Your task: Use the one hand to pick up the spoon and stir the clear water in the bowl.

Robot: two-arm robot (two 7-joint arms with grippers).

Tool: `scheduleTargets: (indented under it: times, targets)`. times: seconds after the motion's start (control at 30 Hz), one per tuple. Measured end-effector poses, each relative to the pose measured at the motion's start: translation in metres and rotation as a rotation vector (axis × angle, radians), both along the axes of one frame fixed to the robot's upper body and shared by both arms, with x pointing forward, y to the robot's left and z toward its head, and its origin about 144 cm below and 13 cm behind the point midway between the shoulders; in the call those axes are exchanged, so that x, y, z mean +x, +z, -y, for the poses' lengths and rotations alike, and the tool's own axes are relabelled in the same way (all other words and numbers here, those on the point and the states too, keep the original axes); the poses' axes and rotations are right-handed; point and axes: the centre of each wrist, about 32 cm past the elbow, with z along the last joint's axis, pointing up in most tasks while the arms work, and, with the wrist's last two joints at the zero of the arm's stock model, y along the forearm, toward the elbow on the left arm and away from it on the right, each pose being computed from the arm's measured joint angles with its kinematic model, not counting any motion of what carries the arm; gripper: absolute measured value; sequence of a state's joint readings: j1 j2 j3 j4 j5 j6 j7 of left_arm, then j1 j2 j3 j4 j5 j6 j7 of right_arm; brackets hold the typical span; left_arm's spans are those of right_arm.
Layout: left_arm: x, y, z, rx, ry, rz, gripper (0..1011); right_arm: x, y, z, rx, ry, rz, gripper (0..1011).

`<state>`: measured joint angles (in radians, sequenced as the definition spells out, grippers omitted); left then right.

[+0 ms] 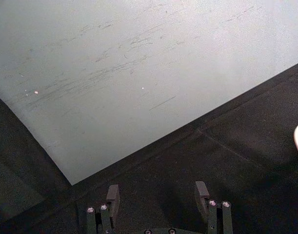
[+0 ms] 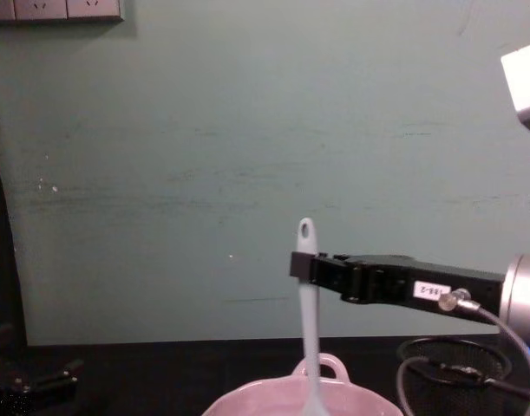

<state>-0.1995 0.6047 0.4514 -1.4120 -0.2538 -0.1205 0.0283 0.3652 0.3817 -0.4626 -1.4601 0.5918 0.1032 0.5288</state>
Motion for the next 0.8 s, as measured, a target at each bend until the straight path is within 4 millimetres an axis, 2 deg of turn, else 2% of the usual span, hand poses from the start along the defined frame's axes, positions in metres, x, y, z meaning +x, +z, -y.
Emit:
scheduleTargets:
  times: [0.2, 0.43, 0.57, 0.8]
  targets:
    - [0.0, 0.0, 0.0, 0.0, 0.0, 0.0, 1011, -0.002, -0.004, -0.016, 0.014, 0.05, -0.021, 123]
    - [0.0, 0.0, 0.0, 0.0, 0.0, 0.0, 1011, 0.007, -0.008, -0.039, 0.012, 0.064, -0.023, 123]
    - [0.0, 0.0, 0.0, 0.0, 0.0, 0.0, 1011, 0.018, -0.012, -0.052, -0.007, 0.023, 0.003, 123]
    - [0.0, 0.0, 0.0, 0.0, 0.0, 0.0, 1011, 0.033, -0.016, -0.06, -0.022, -0.076, 0.061, 123]
